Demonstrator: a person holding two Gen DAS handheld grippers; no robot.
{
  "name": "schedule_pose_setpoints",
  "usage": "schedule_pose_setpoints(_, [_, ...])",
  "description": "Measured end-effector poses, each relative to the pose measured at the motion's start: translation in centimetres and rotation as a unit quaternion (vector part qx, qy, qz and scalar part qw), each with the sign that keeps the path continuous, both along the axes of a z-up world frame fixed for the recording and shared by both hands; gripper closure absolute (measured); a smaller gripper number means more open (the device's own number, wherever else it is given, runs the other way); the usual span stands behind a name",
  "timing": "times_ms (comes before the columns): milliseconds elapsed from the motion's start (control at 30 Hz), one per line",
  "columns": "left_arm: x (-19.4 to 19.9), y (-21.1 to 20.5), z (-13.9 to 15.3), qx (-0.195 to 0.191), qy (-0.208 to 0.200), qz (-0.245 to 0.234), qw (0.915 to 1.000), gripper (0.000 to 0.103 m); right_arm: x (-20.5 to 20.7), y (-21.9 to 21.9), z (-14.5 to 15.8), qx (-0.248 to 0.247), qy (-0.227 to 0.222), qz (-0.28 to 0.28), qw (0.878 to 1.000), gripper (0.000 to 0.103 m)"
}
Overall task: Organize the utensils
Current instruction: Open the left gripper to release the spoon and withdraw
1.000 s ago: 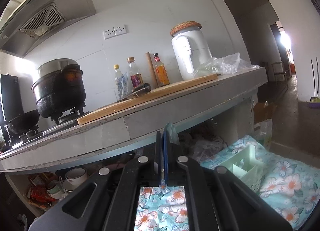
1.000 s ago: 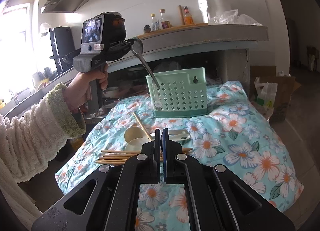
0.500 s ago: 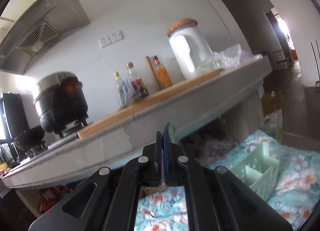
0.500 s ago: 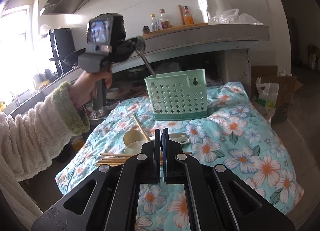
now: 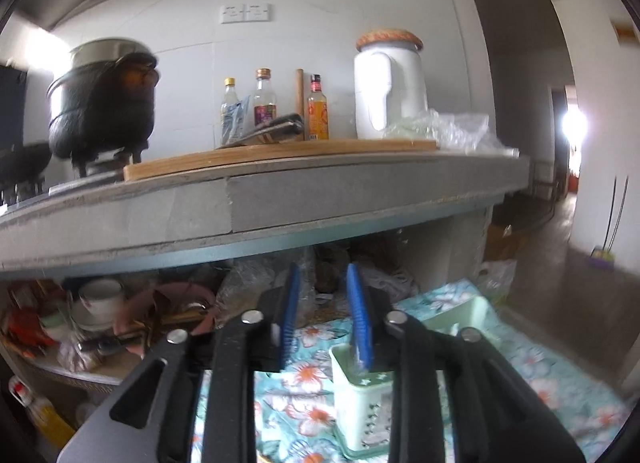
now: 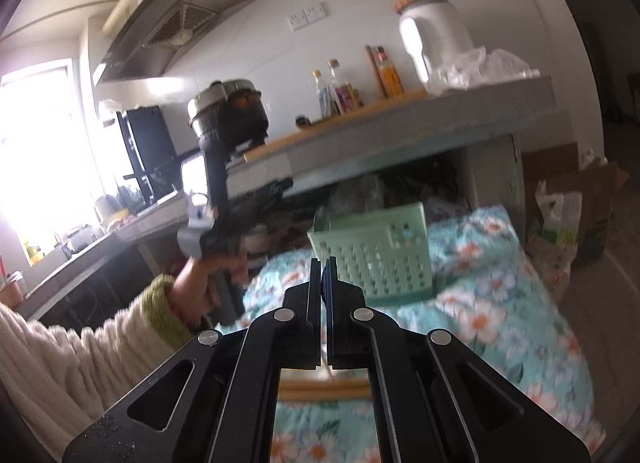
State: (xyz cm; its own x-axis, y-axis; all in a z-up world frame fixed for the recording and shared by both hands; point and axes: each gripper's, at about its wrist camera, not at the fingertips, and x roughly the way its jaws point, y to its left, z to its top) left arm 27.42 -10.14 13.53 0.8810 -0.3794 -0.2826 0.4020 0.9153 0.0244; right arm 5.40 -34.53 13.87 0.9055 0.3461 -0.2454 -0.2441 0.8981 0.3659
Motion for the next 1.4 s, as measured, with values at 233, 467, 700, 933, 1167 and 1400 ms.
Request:
schedule_pose_setpoints(233, [-3.3,3.9,-0.3,-0.057,0.061,-0.035,0.9959,0.046,4.9,-1.9,4.4,0.029,-0.041,0.022,0.998,0.103])
schedule_pose_setpoints(467, [-7.7,6.4,-3.1,-0.074,0.116,-0.068,0.9881,0.018,10.6,-2.2,4.7,0.05,-0.035,0.032,0.998,0.103])
schedule_pose_setpoints(700, [-11.0,7.8,-5.7,-0.079,0.138,-0.068,0.9849,0.01,14.4,-2.1,4.6,0.058,-0.024,0.03,0.998,0.103])
schedule_pose_setpoints(933, [-12.5,8.8,-7.5,-0.084,0.145,-0.062,0.9839,0.006,17.2,-2.6,4.9,0.076,-0.02,0.032,0.996,0.103])
schedule_pose_setpoints(1167, [-13.4,9.3,-8.4,-0.093,0.15,-0.059,0.9825,0.006,20.2,-2.0,2.2,0.079,0.016,0.03,0.996,0.103])
schedule_pose_setpoints(1400, [-13.7,9.1,-9.7,-0.097,0.18,-0.065,0.9767,0.006,20.7,-1.3,-1.5,0.031,0.079,0.002,0.996,0.099])
